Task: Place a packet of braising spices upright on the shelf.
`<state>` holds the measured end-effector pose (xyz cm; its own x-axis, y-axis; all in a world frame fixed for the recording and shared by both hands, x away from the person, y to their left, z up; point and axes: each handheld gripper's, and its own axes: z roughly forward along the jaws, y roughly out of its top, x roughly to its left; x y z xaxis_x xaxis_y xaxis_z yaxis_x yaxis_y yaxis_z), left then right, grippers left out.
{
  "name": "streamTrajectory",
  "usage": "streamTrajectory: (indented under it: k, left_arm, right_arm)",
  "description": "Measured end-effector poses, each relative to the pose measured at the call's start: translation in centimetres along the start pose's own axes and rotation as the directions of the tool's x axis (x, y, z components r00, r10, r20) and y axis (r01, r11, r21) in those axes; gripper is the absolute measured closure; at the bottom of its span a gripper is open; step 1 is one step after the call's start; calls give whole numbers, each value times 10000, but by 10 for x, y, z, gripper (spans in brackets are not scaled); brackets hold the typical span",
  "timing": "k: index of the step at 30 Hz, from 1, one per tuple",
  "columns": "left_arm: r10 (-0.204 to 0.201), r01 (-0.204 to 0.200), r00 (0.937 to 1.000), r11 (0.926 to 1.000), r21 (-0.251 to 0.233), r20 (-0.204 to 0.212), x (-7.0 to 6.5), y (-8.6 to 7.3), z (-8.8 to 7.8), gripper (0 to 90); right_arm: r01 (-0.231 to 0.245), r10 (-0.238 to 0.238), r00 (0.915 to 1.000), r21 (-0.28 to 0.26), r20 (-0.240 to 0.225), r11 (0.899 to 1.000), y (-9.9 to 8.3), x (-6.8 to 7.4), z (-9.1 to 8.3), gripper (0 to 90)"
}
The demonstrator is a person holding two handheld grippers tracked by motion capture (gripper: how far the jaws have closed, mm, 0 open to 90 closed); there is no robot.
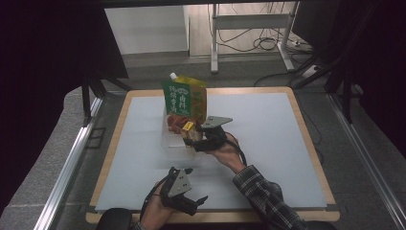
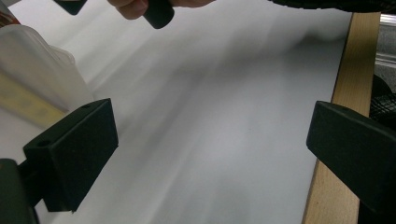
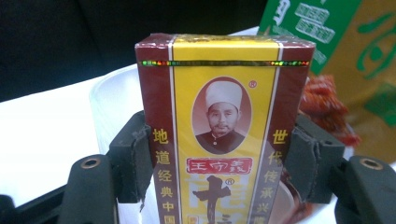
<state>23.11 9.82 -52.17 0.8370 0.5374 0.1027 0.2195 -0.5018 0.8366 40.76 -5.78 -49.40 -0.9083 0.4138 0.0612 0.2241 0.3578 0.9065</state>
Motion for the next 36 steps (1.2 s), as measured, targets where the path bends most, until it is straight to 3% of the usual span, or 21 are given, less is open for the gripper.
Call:
streamTrajectory:
  k: [7, 11, 16, 20, 36]
  left_arm:
    - [61, -61, 10000, 10000, 22, 10, -1, 0, 0, 21]
    - [29, -29, 10000, 10000, 10, 16, 0, 0, 0, 22]
    - [6, -6, 10000, 10000, -38, -8, 0, 0, 0, 22]
    - [-46, 46, 10000, 10000, -64, -22, 0, 0, 0, 21]
    - [-81, 81, 9999, 9999, -90, -70, 1, 0, 0, 21]
  right_arm:
    - [-289, 290, 9996, 169, -57, 9994, -3, -3, -6, 325]
    - [-204, 205, 9998, 464, -10, 9987, 1, -3, -6, 309]
    - [179, -185, 9998, 761, 78, 9969, 6, -2, -6, 186]
    - [187, -205, 9996, 912, 180, 9957, 13, 0, -8, 114]
    - [61, -101, 9995, 1350, 290, 9908, 24, 5, -22, 59]
